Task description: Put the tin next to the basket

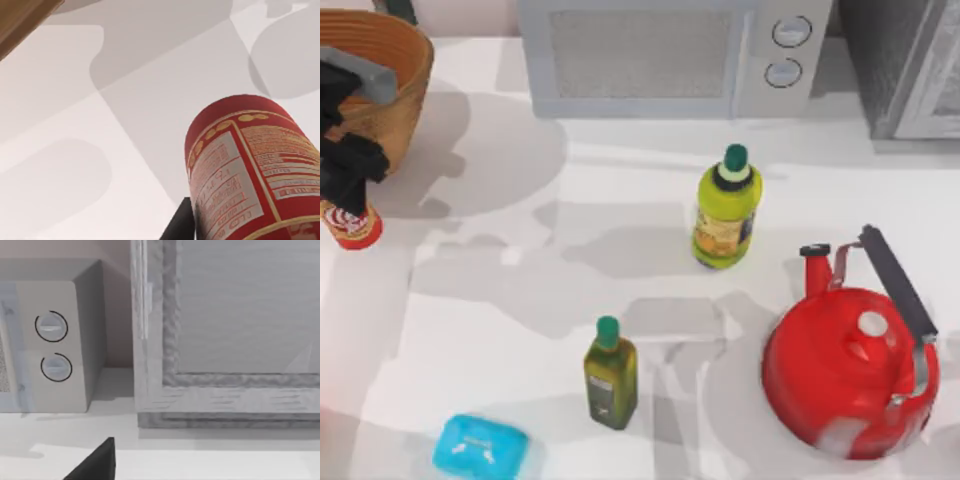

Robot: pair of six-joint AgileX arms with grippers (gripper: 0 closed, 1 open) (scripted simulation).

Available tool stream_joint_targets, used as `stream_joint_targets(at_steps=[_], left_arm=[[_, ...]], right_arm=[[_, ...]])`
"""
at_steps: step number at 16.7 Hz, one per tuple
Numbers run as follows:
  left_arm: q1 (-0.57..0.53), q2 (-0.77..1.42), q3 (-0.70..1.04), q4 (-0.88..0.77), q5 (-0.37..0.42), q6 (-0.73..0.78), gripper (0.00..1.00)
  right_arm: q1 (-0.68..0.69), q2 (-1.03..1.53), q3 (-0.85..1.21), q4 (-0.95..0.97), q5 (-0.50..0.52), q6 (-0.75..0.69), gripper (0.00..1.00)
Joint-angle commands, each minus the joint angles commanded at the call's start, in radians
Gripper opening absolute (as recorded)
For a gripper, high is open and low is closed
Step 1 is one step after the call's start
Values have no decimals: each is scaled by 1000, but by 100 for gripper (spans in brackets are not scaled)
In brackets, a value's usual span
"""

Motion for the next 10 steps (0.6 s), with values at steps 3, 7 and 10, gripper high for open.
stream_joint_targets(at_steps=[3, 7, 10], left_arm=[[193, -6, -26, 31, -21, -21, 0], [348, 51, -65, 108, -62, -95, 0], [374, 77, -77, 132, -74, -120, 0]], right_arm=[[0, 0, 0, 0, 0, 0, 100], [0, 0, 0, 0, 0, 0, 100], [0, 0, 0, 0, 0, 0, 100]])
